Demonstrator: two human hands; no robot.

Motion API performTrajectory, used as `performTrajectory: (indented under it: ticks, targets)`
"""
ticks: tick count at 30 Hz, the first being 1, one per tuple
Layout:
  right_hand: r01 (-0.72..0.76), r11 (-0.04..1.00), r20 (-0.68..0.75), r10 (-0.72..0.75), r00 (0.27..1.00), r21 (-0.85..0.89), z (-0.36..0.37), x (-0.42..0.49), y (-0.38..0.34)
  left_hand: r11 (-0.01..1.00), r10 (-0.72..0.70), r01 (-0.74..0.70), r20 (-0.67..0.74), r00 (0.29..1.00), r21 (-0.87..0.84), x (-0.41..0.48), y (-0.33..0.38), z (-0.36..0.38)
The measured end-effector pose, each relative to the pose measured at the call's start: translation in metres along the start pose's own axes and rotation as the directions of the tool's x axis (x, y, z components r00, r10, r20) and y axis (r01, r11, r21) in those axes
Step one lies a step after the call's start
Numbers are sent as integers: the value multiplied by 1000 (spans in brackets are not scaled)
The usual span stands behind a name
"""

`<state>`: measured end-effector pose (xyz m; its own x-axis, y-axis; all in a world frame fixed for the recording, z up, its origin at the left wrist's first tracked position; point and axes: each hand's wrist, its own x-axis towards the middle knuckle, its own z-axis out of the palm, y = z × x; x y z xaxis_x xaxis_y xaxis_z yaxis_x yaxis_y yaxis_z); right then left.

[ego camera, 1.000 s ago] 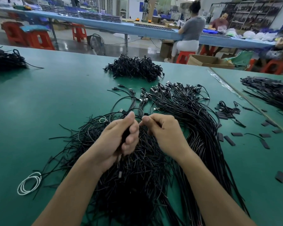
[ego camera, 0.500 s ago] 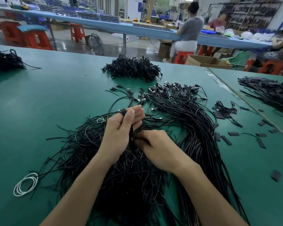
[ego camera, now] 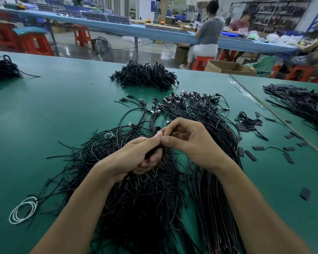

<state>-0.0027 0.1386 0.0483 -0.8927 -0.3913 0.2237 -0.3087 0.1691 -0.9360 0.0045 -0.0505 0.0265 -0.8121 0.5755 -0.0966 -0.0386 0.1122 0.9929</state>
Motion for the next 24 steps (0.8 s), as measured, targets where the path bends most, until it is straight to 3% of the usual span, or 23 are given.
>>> performTrajectory:
  ticks: [2,5,8,11,14,16,18,20,24]
  targets:
    - [-74,988,78,64,995,133,2,-1,-1,995,10,-4,56,998,-100,-1,-2,-4]
    - [-110,988,103,99,990,110,4,-2,1,987,3,2,29,1000,-162,-3,-8,-6]
    - [-88,996,80,90,993,-22,7,-1,4,996,8,-19,-112,994,-92,-1,-12,-1]
    - [-71,992,10,73,997,-104,13,0,8,998,62,-48,-351,934,51,6,-15,7]
    - [-31,973,-78,13,997,-228,20,2,12,996,27,-67,-477,879,-67,10,-14,14]
    - [-11,976,-115,-15,993,-218,25,3,12,949,-75,-49,-376,924,-312,10,-13,17]
    - [23,969,-146,-60,987,-245,27,6,10,900,-134,36,-198,971,-435,7,-12,19]
    - [36,952,-173,-92,981,-303,27,8,9,910,-171,94,-160,972,-403,8,-14,19]
    - [-59,964,-240,-5,971,-259,20,4,17,973,-144,74,-319,937,-220,12,-22,18]
